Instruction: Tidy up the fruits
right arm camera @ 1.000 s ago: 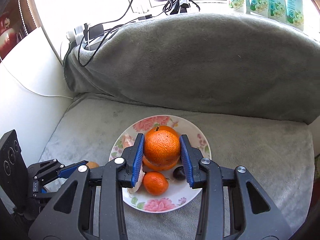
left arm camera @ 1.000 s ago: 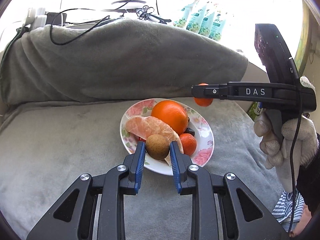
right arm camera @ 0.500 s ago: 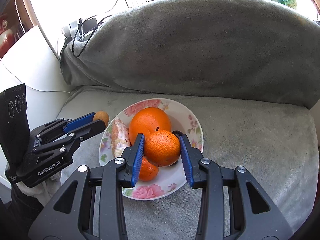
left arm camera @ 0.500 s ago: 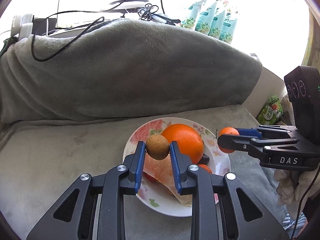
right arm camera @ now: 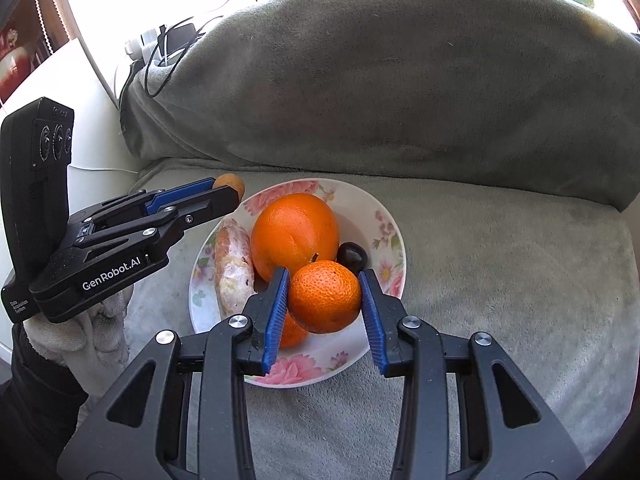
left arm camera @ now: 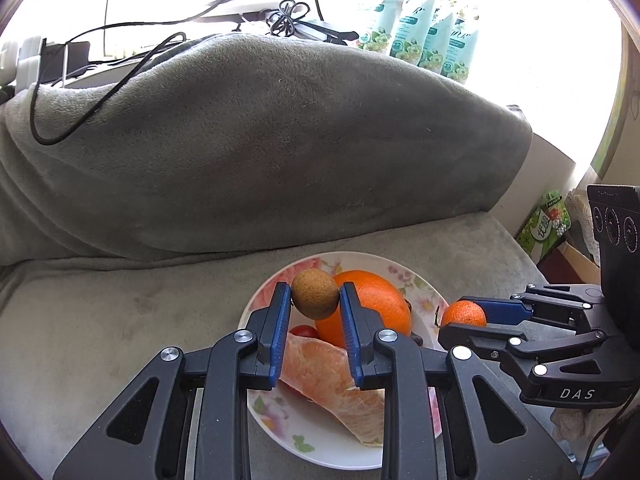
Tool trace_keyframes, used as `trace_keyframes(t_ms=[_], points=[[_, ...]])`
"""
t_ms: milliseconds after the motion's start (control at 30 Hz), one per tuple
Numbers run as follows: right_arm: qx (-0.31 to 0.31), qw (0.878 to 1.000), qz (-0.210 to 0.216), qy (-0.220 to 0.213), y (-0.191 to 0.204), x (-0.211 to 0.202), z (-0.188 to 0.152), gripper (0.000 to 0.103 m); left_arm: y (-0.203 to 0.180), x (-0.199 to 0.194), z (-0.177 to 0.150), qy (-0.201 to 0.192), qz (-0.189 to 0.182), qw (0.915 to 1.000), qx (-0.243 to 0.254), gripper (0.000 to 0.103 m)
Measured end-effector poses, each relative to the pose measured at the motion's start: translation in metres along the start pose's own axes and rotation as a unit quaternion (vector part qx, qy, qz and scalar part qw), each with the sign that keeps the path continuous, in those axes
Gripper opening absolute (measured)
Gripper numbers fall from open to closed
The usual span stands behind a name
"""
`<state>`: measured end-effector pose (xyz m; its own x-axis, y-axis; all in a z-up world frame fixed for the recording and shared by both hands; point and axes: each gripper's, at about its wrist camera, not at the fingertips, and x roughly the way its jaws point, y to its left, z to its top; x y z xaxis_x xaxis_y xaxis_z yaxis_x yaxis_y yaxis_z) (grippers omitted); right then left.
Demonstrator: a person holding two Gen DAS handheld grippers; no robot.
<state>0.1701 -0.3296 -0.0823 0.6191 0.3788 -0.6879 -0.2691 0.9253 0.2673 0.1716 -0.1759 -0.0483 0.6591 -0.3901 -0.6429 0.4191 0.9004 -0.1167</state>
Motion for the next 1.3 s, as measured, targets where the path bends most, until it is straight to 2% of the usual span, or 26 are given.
trace_keyframes(t_ms=[367,467,533,700,800,900,1000,1133,1300], points=[[-0.010,1.000,-0.005,-0.004,0.005,0.000,-0.002,0.038,0.002,-0.001,0.000,0.000,0.000,1.0000,-0.005,0.024],[-0.013,1.000,-0.005,-0.008,0.006,-0.001,-0.002,0.046,0.002,-0.001,0.000,0.000,-0.001,1.0000,-0.006,0.025],[-0.016,1.000,-0.006,-0.014,0.008,-0.004,-0.002,0.054,0.003,-0.001,0.000,-0.002,-0.002,1.0000,-0.007,0.030],[-0.022,1.000,-0.007,-0.018,0.012,-0.007,-0.001,0.054,0.001,-0.002,0.000,-0.002,-0.003,1.0000,-0.006,0.030],[-0.024,0.999,-0.010,-0.018,0.013,-0.006,-0.002,0.063,0.001,-0.002,0.000,-0.001,-0.002,1.0000,-0.006,0.038],[-0.026,0.999,-0.013,-0.016,0.014,-0.005,-0.003,0.064,0.001,-0.003,-0.001,-0.003,-0.001,1.0000,-0.006,0.042],[-0.030,0.999,-0.018,-0.016,0.015,-0.006,-0.004,0.064,0.001,-0.004,-0.001,-0.003,0.002,1.0000,-0.007,0.054],[-0.034,0.999,-0.025,-0.019,0.017,-0.008,-0.005,0.068,0.003,-0.007,-0.001,-0.004,0.003,0.9999,-0.012,0.062],[-0.034,0.999,-0.035,-0.019,0.019,-0.011,-0.007,0.068,0.005,-0.014,-0.004,-0.008,0.007,0.9998,-0.017,0.065]])
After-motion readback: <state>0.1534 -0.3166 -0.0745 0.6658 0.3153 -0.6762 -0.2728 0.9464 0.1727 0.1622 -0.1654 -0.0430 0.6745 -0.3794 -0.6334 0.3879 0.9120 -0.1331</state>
